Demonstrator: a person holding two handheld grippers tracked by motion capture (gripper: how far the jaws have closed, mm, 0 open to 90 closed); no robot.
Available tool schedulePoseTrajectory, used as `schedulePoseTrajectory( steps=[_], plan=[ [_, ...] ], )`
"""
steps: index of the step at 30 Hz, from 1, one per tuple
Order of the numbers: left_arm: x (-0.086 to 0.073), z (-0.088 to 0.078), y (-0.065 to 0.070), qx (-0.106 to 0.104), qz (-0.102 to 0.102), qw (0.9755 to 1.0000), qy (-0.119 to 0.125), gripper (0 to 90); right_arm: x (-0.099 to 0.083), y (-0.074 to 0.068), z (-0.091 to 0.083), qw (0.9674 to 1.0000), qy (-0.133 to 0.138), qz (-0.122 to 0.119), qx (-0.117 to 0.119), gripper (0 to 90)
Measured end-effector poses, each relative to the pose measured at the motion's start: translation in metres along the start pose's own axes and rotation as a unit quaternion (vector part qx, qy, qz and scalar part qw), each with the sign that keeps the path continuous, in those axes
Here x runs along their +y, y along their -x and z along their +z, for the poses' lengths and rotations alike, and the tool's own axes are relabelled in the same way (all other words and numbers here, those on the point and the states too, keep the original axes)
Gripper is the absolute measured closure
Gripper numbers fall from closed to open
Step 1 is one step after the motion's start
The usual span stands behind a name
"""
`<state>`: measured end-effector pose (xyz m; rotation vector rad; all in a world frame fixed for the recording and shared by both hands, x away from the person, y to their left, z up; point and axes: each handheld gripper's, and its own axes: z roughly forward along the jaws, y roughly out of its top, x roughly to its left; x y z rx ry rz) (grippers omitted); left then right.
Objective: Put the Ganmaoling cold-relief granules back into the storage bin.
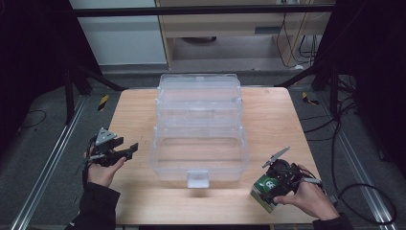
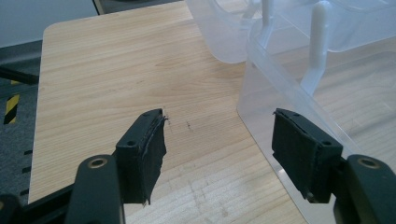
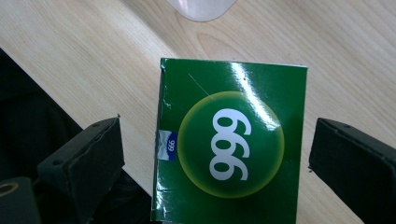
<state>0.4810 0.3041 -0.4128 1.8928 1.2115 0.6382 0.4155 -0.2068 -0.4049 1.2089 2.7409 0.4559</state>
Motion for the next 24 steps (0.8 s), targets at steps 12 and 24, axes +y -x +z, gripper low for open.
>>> schedulePoseTrajectory(
  steps=[12, 24],
  plan=[
    [0.001, -0.001, 0.001, -0.001, 0.002, 1.0000, 0.002, 33.6, 0.005, 0.005, 0.015, 0.9990, -0.042, 0.012, 0.007, 8.1],
    [0.001, -0.001, 0.001, -0.002, 0.001, 1.0000, 0.001, 33.5, 0.011, 0.010, 0.023, 0.9970, -0.075, 0.016, 0.011, 13.7]
  ],
)
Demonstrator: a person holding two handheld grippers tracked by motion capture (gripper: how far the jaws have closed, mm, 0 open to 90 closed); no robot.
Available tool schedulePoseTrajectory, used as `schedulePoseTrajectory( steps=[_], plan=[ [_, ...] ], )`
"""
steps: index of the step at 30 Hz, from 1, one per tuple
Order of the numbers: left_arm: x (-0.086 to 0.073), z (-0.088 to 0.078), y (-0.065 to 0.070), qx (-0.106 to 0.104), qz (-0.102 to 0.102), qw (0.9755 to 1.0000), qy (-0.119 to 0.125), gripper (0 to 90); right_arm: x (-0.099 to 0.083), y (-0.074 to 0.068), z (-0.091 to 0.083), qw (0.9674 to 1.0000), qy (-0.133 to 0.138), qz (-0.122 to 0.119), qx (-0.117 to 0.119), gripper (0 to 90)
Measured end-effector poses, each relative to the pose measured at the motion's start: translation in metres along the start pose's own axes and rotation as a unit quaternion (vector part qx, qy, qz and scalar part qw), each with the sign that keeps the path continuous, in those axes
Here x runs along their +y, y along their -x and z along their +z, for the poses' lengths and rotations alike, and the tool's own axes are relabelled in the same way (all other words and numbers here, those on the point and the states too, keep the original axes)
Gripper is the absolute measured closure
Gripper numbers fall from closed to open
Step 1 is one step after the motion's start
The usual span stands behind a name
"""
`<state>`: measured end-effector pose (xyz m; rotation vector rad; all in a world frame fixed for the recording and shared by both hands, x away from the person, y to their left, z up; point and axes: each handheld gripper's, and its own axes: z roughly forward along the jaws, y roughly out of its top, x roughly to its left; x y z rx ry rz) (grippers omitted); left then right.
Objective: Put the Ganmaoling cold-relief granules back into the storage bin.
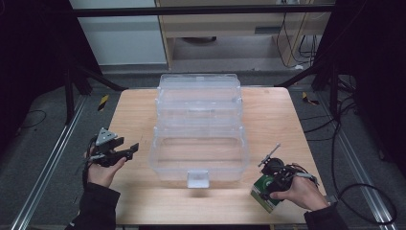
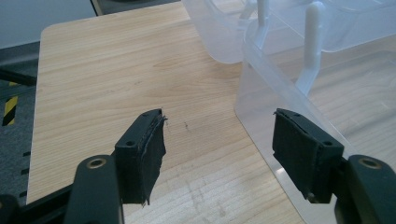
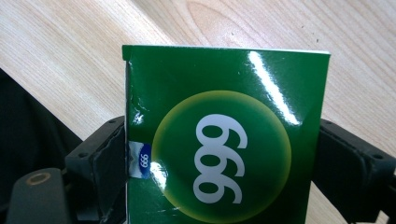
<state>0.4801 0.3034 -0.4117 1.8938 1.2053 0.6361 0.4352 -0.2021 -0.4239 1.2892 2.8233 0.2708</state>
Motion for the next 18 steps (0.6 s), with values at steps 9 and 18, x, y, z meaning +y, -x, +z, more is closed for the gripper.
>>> schedulePoseTrajectory(
  steps=[9, 18],
  plan=[
    [0.000, 0.000, 0.000, -0.002, 0.001, 1.0000, -0.001, 33.5, 0.003, 0.002, 0.000, 0.9996, -0.017, -0.024, -0.001, 16.7],
    [0.000, 0.000, 0.000, -0.001, 0.002, 1.0000, -0.002, 33.3, 0.006, 0.003, -0.018, 0.9994, 0.005, -0.035, -0.002, 17.3]
  ],
)
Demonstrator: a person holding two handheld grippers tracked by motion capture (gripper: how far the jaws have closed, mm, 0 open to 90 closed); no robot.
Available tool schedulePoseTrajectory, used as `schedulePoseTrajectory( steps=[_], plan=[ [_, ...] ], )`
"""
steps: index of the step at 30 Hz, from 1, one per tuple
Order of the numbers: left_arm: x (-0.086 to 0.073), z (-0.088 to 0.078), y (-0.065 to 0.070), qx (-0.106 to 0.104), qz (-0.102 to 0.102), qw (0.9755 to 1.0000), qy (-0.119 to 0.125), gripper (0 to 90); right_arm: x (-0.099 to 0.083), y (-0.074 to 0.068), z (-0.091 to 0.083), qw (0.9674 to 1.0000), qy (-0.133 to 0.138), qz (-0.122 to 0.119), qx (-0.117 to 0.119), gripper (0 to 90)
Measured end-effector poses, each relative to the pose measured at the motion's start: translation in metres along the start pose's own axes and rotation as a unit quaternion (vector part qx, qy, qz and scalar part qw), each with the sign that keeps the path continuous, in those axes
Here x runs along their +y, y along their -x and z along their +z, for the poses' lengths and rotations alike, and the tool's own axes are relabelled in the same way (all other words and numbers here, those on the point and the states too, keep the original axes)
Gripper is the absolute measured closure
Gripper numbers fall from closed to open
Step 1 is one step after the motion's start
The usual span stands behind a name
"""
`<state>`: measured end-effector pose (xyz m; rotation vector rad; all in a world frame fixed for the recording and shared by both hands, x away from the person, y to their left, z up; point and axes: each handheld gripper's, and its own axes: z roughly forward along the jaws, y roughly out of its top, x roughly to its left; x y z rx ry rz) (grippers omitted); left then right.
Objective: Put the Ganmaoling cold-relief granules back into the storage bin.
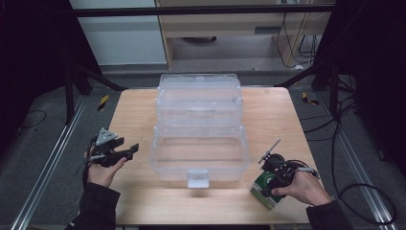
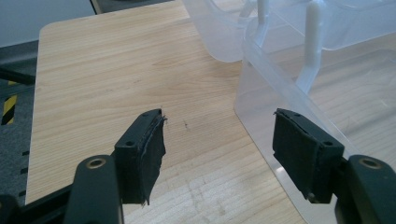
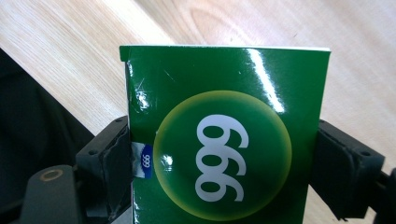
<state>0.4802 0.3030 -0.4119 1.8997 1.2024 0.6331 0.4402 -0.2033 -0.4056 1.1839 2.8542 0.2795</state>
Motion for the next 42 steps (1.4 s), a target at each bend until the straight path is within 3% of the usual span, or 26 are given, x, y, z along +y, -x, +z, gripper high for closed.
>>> schedulePoseTrajectory(
  steps=[3, 5, 10, 26, 34, 42],
  plan=[
    [0.000, 0.000, 0.000, 0.000, 0.000, 1.0000, -0.001, 33.3, 0.001, 0.001, -0.011, 0.9998, 0.015, -0.007, -0.007, 17.3],
    [0.000, 0.001, 0.000, -0.001, 0.000, 1.0000, -0.001, 33.3, 0.003, 0.000, -0.020, 0.9997, 0.021, 0.006, -0.010, 17.3],
    [-0.001, 0.001, 0.000, 0.002, 0.001, 1.0000, -0.003, 33.2, 0.007, 0.001, -0.039, 0.9990, 0.038, -0.005, -0.023, 17.3],
    [-0.001, 0.002, 0.000, -0.001, -0.001, 1.0000, -0.005, 33.1, 0.021, -0.002, -0.081, 0.9969, 0.061, -0.033, -0.036, 17.4],
    [-0.001, 0.003, 0.000, -0.002, -0.001, 1.0000, -0.006, 33.0, 0.046, -0.005, -0.098, 0.9945, 0.079, -0.059, -0.035, 17.4],
    [-0.001, 0.003, -0.001, 0.000, -0.001, 1.0000, -0.005, 33.0, 0.069, -0.007, -0.103, 0.9918, 0.087, -0.088, -0.034, 17.4]
  ],
)
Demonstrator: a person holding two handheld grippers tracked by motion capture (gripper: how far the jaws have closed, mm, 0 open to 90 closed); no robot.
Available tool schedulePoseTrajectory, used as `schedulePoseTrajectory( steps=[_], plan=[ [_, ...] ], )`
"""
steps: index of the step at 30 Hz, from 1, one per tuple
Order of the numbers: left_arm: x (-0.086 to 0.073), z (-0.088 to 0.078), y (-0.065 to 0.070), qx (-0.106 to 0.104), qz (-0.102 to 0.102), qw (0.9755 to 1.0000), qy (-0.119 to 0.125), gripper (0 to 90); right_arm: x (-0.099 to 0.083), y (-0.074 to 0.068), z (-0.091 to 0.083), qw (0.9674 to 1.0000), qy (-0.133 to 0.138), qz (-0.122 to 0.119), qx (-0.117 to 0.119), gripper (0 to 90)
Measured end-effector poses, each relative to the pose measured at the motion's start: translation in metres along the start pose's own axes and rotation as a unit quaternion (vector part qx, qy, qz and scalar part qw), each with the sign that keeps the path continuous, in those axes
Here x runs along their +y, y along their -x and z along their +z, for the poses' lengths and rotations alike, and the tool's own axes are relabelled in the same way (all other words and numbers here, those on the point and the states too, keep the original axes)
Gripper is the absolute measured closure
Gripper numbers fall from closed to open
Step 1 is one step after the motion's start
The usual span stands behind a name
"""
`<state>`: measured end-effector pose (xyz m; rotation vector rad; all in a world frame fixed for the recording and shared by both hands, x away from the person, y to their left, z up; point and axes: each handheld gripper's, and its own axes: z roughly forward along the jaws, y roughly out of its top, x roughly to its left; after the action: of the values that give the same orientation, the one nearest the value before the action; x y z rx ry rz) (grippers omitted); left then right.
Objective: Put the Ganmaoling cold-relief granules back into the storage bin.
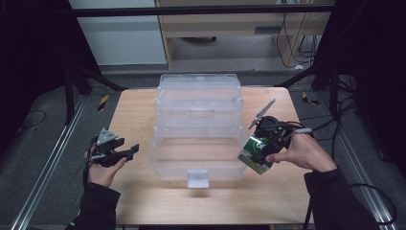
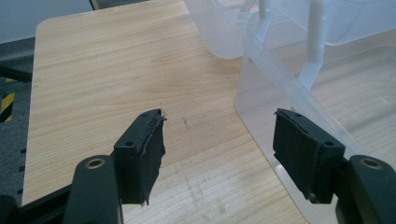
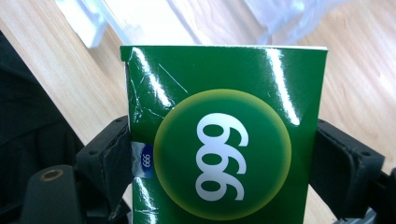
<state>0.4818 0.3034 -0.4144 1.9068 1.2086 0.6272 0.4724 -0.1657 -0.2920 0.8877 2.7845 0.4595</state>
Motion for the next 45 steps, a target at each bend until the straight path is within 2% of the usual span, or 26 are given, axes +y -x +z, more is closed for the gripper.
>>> schedulePoseTrajectory(
  steps=[4, 9, 14, 15, 16, 19, 22, 23, 25, 29, 30, 32, 33, 35, 37, 45],
  plan=[
    [0.000, 0.000, 0.000, 0.000, 0.001, 1.0000, 0.000, 33.0, 0.017, 0.001, 0.004, 0.9994, 0.013, -0.032, 0.011, 17.4],
    [0.000, 0.000, -0.001, -0.001, -0.002, 1.0000, 0.000, 33.0, 0.030, 0.002, 0.009, 0.9980, 0.029, -0.053, 0.018, 17.4],
    [0.000, 0.000, -0.001, 0.000, -0.001, 1.0000, 0.000, 33.0, 0.045, 0.002, 0.017, 0.9942, 0.043, -0.094, 0.030, 17.4],
    [0.000, 0.000, -0.001, 0.000, -0.001, 1.0000, 0.000, 33.0, 0.045, 0.002, 0.017, 0.9942, 0.043, -0.094, 0.030, 17.4],
    [0.000, 0.000, -0.001, -0.002, -0.001, 1.0000, 0.000, 33.0, 0.048, 0.002, 0.020, 0.9931, 0.043, -0.101, 0.040, 17.4],
    [0.000, 0.000, -0.001, -0.001, -0.002, 1.0000, -0.001, 33.0, 0.052, 0.001, 0.025, 0.9919, 0.035, -0.111, 0.051, 17.3],
    [0.000, 0.000, -0.002, 0.000, -0.001, 1.0000, -0.001, 33.0, 0.054, 0.001, 0.029, 0.9908, 0.029, -0.120, 0.055, 17.3],
    [0.000, 0.001, -0.002, 0.000, -0.001, 1.0000, -0.001, 33.0, 0.055, 0.001, 0.033, 0.9893, 0.026, -0.132, 0.057, 17.3],
    [0.000, 0.001, -0.001, -0.002, -0.002, 1.0000, -0.002, 33.0, 0.056, 0.001, 0.034, 0.9891, 0.025, -0.133, 0.059, 17.3],
    [-0.001, 0.001, -0.001, -0.002, -0.002, 1.0000, -0.002, 32.9, 0.060, 0.000, 0.041, 0.9861, 0.024, -0.151, 0.065, 17.3],
    [-0.001, 0.001, -0.002, -0.001, -0.001, 1.0000, -0.003, 33.0, 0.061, 0.000, 0.044, 0.9843, 0.021, -0.162, 0.067, 17.3],
    [-0.001, 0.002, -0.002, -0.002, -0.001, 1.0000, -0.003, 33.0, 0.062, 0.001, 0.046, 0.9832, 0.019, -0.168, 0.069, 17.3],
    [-0.001, 0.002, -0.002, -0.001, -0.001, 1.0000, -0.003, 33.0, 0.063, 0.000, 0.047, 0.9838, 0.013, -0.165, 0.069, 17.3],
    [-0.001, 0.002, -0.002, -0.002, -0.001, 1.0000, -0.003, 33.0, 0.064, 0.000, 0.050, 0.9820, 0.010, -0.176, 0.067, 17.3],
    [-0.001, 0.002, -0.002, -0.001, -0.001, 1.0000, -0.003, 33.0, 0.064, -0.001, 0.053, 0.9819, 0.006, -0.177, 0.067, 17.2],
    [-0.001, 0.003, -0.002, 0.000, 0.001, 1.0000, -0.004, 33.0, 0.067, -0.002, 0.065, 0.9779, -0.004, -0.200, 0.059, 17.2]
  ],
)
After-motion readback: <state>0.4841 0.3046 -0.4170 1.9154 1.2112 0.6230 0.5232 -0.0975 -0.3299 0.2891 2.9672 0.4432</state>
